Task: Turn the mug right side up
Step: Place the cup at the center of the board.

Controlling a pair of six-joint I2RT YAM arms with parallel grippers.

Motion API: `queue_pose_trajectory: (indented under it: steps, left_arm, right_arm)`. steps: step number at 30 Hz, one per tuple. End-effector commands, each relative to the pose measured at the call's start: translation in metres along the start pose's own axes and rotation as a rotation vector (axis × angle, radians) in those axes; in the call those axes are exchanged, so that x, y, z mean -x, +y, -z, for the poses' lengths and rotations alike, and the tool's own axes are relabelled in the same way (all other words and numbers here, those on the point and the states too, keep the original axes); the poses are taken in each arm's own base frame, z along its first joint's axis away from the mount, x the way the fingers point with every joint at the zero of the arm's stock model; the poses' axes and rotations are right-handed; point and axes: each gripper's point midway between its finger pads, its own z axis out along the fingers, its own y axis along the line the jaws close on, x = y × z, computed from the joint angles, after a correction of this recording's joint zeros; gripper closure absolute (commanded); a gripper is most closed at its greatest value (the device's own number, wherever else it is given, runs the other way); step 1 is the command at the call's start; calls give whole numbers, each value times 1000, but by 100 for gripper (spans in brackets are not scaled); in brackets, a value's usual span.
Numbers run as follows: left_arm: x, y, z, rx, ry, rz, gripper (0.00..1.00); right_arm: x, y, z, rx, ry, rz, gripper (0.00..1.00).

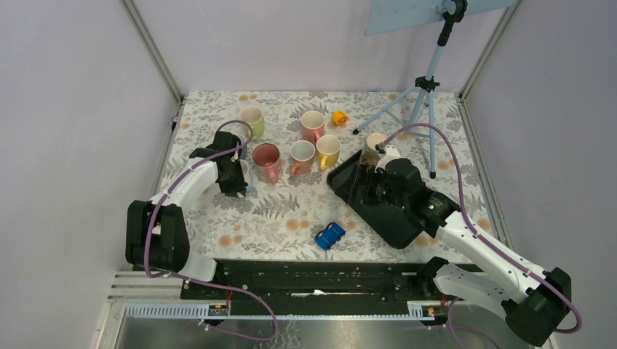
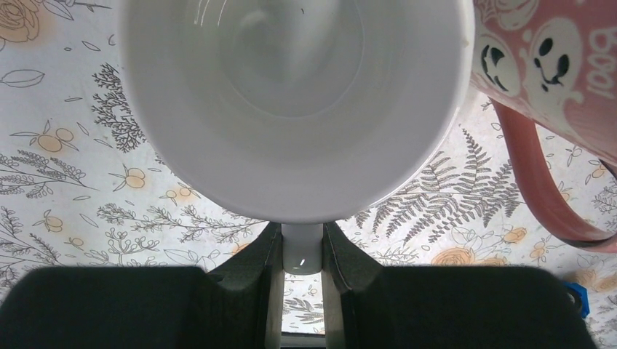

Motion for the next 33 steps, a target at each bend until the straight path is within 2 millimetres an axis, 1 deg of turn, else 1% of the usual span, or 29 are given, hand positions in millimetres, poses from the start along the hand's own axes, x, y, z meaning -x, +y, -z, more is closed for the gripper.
queue_pose_trajectory:
  steps: [1, 8, 12, 16, 22, 23, 24, 28, 33]
  left_arm:
    - [26, -1, 1, -3, -99, -20, 100]
    - [21, 2, -8, 7, -89, -19, 100]
    - [18, 3, -12, 7, -84, -19, 89]
    - [16, 5, -11, 12, -85, -19, 65]
    - [19, 7, -2, 18, -112, -22, 27]
    - [20, 7, 0, 18, -116, -24, 6]
    - [21, 7, 2, 21, -119, -24, 2]
    - [27, 5, 16, 9, -148, -25, 1]
    - [41, -3, 44, -39, -231, -20, 1]
  right_arm:
    - [16, 12, 7, 29, -53, 31, 0]
    - [14, 11, 7, 27, -49, 29, 0]
    - [12, 10, 7, 26, -46, 26, 0]
    - [12, 10, 7, 26, -45, 25, 0]
    - [14, 10, 6, 24, -47, 24, 0]
    - [15, 11, 6, 24, -49, 25, 0]
    - [15, 11, 6, 24, -49, 25, 0]
    - [17, 9, 4, 7, -55, 18, 0]
    - [18, 3, 2, -34, -55, 1, 0]
